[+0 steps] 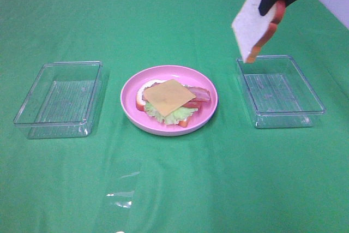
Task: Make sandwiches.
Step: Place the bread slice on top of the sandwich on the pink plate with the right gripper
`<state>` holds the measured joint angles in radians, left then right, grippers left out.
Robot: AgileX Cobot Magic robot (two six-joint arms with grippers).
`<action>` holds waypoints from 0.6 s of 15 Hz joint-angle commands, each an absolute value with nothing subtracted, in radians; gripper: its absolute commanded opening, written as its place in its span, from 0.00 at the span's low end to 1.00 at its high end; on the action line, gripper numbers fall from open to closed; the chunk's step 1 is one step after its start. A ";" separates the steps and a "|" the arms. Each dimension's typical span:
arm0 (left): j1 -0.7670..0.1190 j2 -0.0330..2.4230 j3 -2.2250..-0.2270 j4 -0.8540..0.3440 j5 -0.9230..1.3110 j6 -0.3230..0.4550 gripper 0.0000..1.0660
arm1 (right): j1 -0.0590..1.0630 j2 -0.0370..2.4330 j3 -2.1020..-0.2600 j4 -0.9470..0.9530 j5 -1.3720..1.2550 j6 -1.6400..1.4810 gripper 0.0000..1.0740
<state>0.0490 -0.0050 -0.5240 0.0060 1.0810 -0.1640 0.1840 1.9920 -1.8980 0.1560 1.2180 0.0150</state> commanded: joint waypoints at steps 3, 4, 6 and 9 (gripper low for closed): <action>0.054 -0.019 -0.523 0.006 1.079 -0.165 0.94 | 0.344 2.035 -1.899 0.263 1.146 0.000 0.00; 0.054 -0.019 -0.523 0.006 1.079 -0.165 0.94 | 0.377 2.053 -1.899 0.292 1.128 0.000 0.00; 0.054 -0.019 -0.523 0.006 1.079 -0.165 0.94 | 0.436 2.106 -1.899 0.363 1.104 0.000 0.00; 0.054 -0.019 -0.523 0.006 1.079 -0.165 0.94 | 0.458 2.174 -1.899 0.414 1.106 0.000 0.00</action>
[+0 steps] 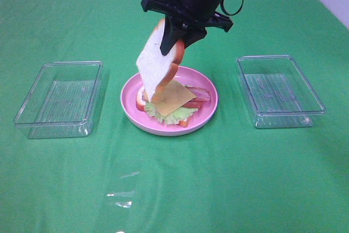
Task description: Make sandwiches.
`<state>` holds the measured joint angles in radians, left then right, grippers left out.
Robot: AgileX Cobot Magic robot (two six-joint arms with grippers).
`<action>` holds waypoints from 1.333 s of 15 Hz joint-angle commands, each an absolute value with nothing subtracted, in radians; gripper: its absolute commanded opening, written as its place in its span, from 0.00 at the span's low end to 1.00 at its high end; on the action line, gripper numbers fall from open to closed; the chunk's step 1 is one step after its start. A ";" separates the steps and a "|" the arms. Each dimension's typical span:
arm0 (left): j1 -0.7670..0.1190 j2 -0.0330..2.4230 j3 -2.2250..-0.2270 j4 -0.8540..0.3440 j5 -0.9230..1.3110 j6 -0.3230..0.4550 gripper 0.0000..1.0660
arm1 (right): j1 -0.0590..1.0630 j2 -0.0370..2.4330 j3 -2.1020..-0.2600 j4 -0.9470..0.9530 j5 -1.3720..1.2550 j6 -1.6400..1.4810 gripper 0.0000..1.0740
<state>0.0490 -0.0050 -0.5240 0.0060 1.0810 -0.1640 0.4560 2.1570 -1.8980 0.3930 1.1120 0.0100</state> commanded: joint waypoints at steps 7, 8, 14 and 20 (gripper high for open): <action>0.054 -0.019 -0.523 0.006 1.079 -0.165 0.94 | 0.456 2.273 -1.899 0.395 1.102 0.000 0.00; 0.054 -0.019 -0.523 0.006 1.079 -0.165 0.94 | 0.456 2.276 -1.899 0.384 1.102 0.000 0.00; 0.054 -0.019 -0.523 0.006 1.079 -0.165 0.94 | 0.456 2.272 -1.924 0.196 1.234 -0.041 0.85; 0.054 -0.019 -0.523 0.006 1.079 -0.165 0.94 | 0.456 2.157 -2.028 0.030 1.329 -0.045 0.92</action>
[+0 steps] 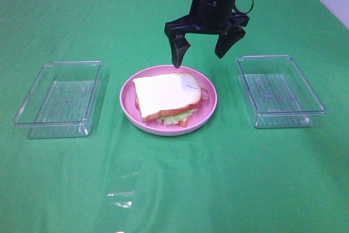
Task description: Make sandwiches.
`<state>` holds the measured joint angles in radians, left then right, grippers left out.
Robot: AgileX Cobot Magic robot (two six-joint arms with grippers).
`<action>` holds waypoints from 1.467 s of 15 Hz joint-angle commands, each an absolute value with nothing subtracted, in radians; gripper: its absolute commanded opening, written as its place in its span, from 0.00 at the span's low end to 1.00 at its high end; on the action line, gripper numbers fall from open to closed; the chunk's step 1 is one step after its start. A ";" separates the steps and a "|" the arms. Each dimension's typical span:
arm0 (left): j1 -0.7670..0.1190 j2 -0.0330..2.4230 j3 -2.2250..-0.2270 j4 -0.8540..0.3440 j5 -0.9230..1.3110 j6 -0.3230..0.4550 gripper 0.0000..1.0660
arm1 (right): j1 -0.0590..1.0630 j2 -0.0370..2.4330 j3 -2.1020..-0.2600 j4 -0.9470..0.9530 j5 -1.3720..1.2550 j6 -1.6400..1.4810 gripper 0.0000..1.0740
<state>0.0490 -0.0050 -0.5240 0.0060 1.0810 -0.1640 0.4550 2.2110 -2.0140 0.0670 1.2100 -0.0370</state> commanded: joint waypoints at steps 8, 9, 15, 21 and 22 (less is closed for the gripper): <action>0.054 -0.019 -0.523 0.006 1.079 -0.165 0.94 | 0.456 1.691 -1.724 0.000 1.329 -0.013 0.92; 0.054 -0.019 -0.523 0.006 1.079 -0.165 0.94 | 0.456 1.631 -1.620 0.000 1.329 0.000 0.92; 0.054 -0.019 -0.523 0.006 1.079 -0.165 0.94 | 0.455 1.294 -1.033 -0.009 1.303 0.016 0.92; 0.054 -0.019 -0.523 0.006 1.079 -0.165 0.94 | 0.368 0.808 -0.640 -0.028 1.179 0.053 0.92; 0.054 -0.019 -0.523 0.006 1.079 -0.165 0.94 | 0.190 0.621 -0.582 -0.046 1.148 0.049 0.92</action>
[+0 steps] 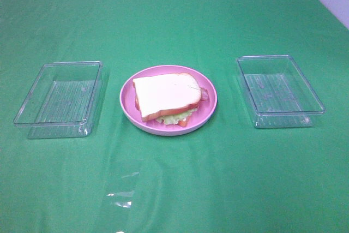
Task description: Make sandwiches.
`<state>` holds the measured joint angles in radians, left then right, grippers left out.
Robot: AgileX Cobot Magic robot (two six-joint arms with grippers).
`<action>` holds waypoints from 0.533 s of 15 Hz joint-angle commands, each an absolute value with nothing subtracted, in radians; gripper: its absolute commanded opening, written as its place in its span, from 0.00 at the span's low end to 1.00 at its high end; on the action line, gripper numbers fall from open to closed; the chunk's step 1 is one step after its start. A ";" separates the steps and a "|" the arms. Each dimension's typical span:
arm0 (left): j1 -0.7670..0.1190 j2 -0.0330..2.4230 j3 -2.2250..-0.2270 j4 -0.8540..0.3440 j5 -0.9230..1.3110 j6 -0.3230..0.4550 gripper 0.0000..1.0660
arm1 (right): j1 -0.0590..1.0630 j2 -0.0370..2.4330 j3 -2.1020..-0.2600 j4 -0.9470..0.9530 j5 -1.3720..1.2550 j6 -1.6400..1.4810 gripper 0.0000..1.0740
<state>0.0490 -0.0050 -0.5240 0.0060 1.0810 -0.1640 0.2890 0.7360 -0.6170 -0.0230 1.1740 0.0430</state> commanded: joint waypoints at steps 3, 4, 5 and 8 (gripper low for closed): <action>0.054 -0.019 -0.523 0.006 1.079 -0.165 0.94 | 0.081 0.404 -0.565 -0.079 1.118 0.049 0.92; 0.054 -0.019 -0.523 0.006 1.079 -0.165 0.94 | 0.055 0.315 -0.553 -0.082 1.113 0.049 0.92; 0.054 -0.019 -0.523 0.006 1.079 -0.165 0.94 | 0.033 0.234 -0.536 -0.082 1.118 0.049 0.92; 0.054 -0.019 -0.523 0.006 1.079 -0.165 0.94 | -0.004 0.060 -0.473 -0.073 1.126 0.050 0.92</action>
